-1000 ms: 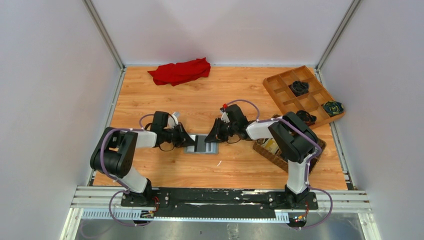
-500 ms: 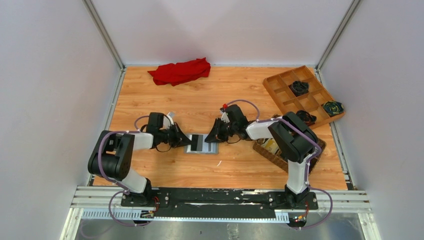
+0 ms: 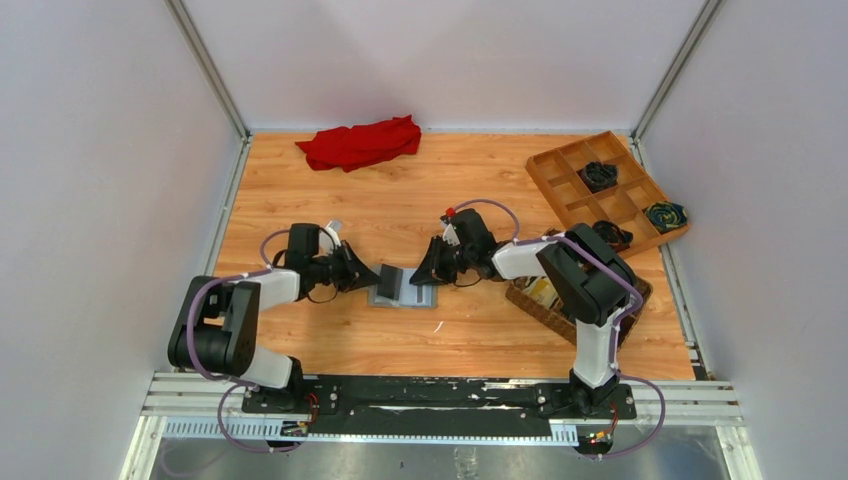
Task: Take the credit cards out of the card holder
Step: Remove the credit card from the card holder.
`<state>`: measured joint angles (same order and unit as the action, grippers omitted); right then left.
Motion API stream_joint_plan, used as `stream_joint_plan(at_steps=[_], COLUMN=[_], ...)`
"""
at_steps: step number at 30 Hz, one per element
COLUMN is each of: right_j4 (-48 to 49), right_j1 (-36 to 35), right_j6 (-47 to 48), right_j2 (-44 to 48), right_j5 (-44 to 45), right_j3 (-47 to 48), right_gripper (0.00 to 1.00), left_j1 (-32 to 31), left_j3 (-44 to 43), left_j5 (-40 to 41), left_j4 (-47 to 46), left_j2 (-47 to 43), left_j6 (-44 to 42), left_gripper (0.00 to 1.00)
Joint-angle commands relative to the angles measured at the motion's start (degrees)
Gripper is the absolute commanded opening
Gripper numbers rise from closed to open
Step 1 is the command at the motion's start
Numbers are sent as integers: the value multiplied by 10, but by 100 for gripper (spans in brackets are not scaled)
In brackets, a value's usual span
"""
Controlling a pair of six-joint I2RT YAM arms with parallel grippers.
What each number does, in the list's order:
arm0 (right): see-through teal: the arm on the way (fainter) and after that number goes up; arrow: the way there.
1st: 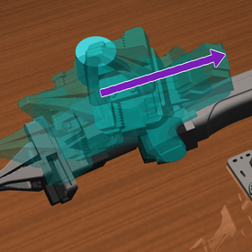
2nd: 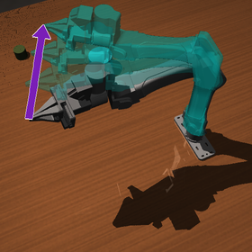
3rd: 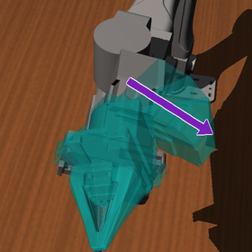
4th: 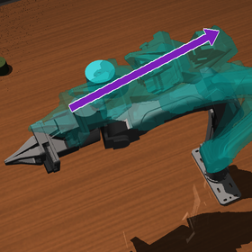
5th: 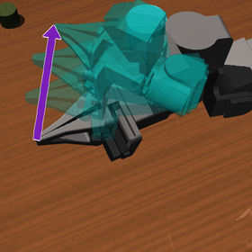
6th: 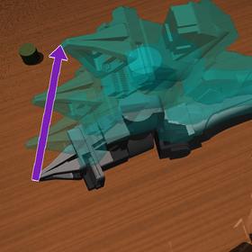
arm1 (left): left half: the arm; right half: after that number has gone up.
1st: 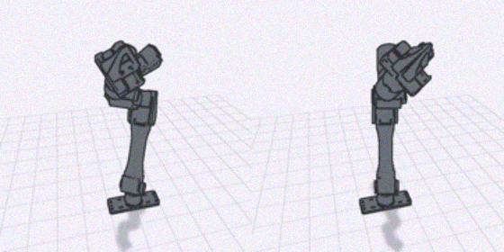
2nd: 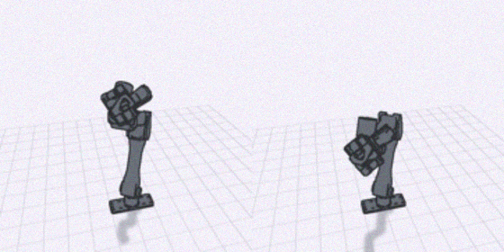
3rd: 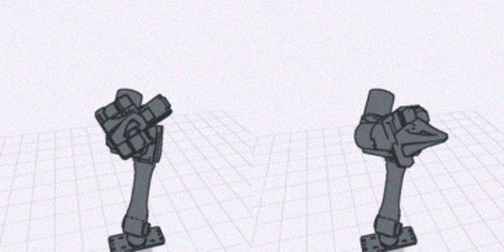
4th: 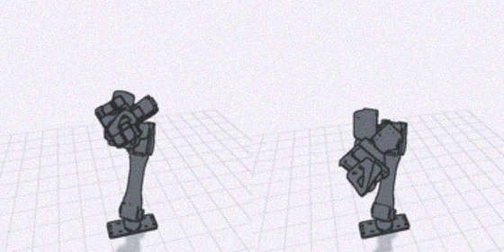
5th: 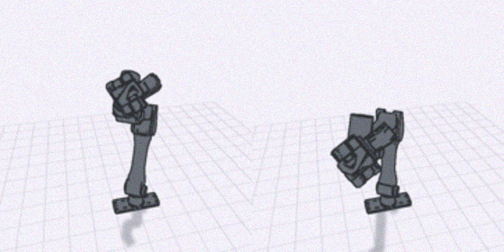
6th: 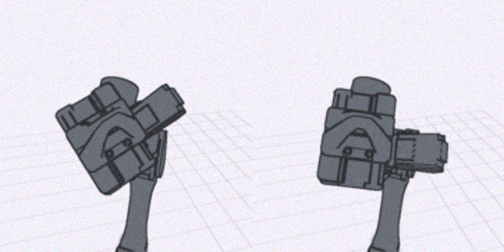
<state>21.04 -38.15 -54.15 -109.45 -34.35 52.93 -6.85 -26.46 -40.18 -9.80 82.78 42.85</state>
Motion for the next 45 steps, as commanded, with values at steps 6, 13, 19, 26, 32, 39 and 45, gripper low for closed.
stream_joint_plan(at_steps=[6,13,19,26,32,39,45], right_j4=[-42,-41,-40,-39,-38,-40,-45], right_j1=[8,7,7,8,8,8,8], right_j6=[18,16,15,15,14,16,21], right_j2=[-18,-22,-23,-23,-20,-13,-3], right_j5=[19,17,17,17,17,16,17], right_j3=[-15,-14,-13,-15,-17,-19,-20], right_gripper=[20,20,20,20,20,20,20], left_j1=[-3,-22,-27,-28,-28,-28,-28], left_j3=[-11,-26,-30,-31,-33,-24,-5], left_j5=[-27,-39,-42,-37,-37,-28,-3], left_j4=[4,3,4,3,3,3,3], left_j2=[31,48,57,59,50,-8,-55], left_j6=[-1,-3,-4,-4,-1,37,61], left_gripper=[0,14,21,11,0,0,0])
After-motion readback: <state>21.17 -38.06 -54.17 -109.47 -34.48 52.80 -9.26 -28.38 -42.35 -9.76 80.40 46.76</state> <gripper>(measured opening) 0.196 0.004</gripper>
